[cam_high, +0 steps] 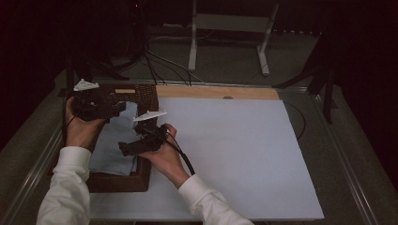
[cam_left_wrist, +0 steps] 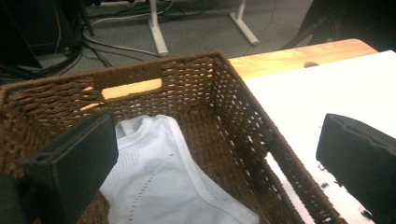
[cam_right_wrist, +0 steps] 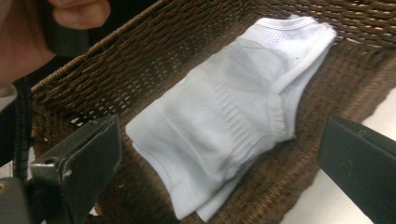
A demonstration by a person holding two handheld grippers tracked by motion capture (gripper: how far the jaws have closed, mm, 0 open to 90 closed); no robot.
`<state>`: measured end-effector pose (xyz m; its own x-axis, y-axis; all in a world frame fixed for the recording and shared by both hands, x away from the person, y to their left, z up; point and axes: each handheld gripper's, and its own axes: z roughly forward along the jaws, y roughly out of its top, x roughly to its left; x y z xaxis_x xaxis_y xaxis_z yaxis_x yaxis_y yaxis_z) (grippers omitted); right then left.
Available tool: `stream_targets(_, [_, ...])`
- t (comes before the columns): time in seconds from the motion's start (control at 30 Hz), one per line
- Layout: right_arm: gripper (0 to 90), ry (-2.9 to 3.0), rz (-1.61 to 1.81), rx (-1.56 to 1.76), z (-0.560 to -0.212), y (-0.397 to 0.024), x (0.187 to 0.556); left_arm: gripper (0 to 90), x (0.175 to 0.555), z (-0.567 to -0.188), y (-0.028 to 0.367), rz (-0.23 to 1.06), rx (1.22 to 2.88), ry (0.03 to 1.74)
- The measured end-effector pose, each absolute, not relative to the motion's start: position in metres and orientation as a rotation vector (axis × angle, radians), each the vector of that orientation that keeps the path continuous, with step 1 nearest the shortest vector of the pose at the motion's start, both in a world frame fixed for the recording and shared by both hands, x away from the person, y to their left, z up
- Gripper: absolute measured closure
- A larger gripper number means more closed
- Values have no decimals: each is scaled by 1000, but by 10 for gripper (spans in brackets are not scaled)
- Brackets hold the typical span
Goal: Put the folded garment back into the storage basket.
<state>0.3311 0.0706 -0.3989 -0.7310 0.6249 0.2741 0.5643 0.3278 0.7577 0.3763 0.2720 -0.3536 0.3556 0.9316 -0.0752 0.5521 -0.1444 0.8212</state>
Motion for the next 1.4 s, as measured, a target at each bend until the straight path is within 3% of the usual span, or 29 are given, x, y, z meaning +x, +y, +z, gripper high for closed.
stream_targets(1.4, [0, 2387, 1455, 1179, -397, -23, 340, 1, 323, -364, 219, 557, 1768, 1163])
